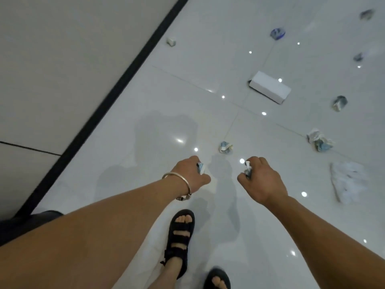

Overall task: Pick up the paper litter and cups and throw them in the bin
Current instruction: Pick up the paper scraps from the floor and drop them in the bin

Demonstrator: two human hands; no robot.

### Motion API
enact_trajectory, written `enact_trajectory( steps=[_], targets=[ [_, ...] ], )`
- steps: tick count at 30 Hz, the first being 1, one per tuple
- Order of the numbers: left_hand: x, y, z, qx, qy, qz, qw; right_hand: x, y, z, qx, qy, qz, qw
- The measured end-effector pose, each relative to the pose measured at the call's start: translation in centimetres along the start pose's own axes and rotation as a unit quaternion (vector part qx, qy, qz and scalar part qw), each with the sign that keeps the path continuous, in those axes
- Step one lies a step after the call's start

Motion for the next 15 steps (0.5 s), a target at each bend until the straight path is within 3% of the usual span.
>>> enact_trajectory(
  steps=[8, 15],
  targets=[
    [-14.3, 10.5, -4.0, -0.08, 0.056, 0.106, 0.99, -7.9, 6.3, -15.0, -0.041, 0.151, -0.022, 0.987],
    [-26.7, 15.6, -14.7, -0.14, 0.135, 0.176, 0.965, -15.6, 3.8, -27.4, -0.041, 0.232, -0.073, 0.969]
  ],
)
Point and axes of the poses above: each hand's wrist, its own x-axis towards the middle knuckle, its own y-axis out of the back of the hand, z = x × y, the point moved 4 cm from there along x, towards the middle knuckle, and after that the axes turned 3 degrees about z, right-handed, at the moved point
